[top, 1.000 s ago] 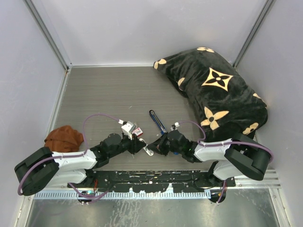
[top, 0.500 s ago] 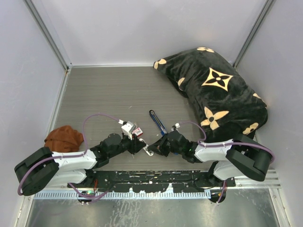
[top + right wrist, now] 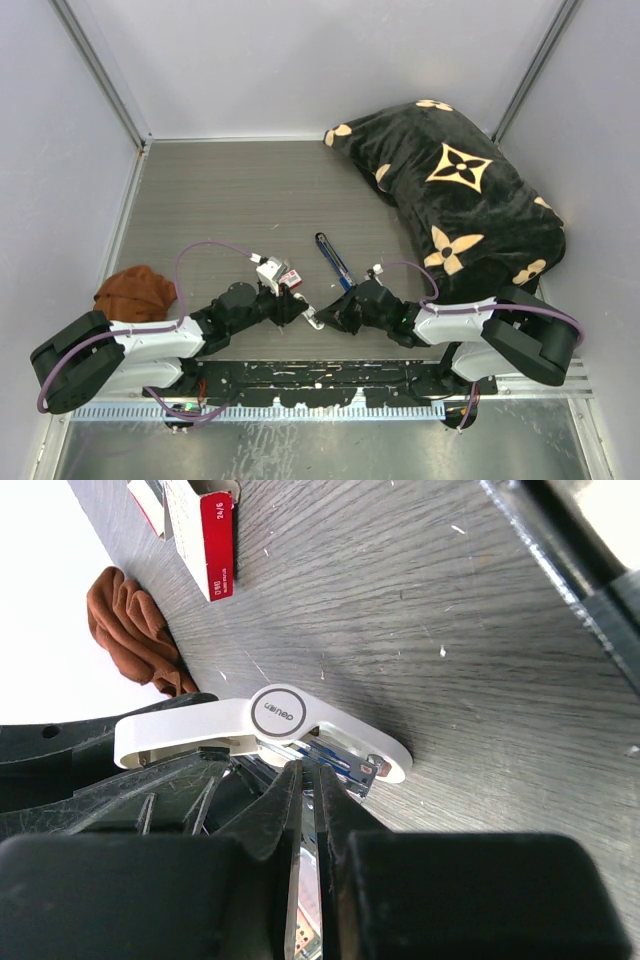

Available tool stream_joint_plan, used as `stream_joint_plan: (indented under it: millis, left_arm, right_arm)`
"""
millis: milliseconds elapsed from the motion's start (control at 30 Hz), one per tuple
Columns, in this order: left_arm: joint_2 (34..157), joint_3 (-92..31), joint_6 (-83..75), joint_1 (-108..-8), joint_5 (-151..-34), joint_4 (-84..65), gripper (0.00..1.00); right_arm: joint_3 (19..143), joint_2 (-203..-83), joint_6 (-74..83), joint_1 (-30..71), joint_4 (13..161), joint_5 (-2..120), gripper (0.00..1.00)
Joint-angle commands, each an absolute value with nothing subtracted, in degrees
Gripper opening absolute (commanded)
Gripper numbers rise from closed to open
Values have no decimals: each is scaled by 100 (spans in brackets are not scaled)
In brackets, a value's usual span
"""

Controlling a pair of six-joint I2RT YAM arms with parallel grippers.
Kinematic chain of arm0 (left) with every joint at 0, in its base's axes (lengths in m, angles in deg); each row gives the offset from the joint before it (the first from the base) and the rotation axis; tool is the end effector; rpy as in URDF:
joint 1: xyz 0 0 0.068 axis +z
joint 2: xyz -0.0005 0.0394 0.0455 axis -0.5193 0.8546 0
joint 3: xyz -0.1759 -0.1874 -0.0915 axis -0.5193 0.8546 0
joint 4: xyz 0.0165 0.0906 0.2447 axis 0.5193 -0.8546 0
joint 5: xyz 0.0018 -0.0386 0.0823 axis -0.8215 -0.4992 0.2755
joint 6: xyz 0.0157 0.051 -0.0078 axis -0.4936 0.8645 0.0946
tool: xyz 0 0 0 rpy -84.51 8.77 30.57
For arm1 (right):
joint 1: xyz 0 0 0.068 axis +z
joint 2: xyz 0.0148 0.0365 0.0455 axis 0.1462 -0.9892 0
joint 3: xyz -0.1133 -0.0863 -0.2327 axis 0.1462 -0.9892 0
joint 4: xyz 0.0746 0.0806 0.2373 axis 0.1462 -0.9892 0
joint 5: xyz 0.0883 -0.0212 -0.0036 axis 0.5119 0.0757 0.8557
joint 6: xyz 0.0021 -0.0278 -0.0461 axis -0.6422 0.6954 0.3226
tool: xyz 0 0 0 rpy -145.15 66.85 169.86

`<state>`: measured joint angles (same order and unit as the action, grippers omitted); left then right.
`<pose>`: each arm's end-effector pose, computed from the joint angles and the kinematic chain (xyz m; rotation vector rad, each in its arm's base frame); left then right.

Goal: Load the staples into the stapler
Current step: Install the staple into the stapler.

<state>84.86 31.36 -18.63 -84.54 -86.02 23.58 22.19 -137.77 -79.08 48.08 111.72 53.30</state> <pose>0.1207 -0.1633 0.1539 0.4972 1.9531 -0.9445 0.1219 0.1863 0.1272 0.7417 2.4888 1.3082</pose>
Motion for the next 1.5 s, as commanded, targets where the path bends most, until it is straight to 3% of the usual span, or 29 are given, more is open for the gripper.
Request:
stream_joint_plan:
  millis: [0,700,1133,1467]
  left_arm:
    - [8399,3129,-1817,-8479,-8490,2792,0]
    - [8487,3142,-1831,-8474,-8543,2862,0]
    - [8377,3205,-1864,-8475,-8126,2520,0]
    - [8497,3204,-1882,-8479,-8254,2621,0]
  right_arm:
    - [2182,-13669,-8001,4847,11185,5143,8]
    - [2176,-14003,-8072,4868,11406,5150,10]
    - [2269,-13402,-7888,4876,10764,4984,31]
    - [2355,-13195,-7536,4875,10550,4866,36]
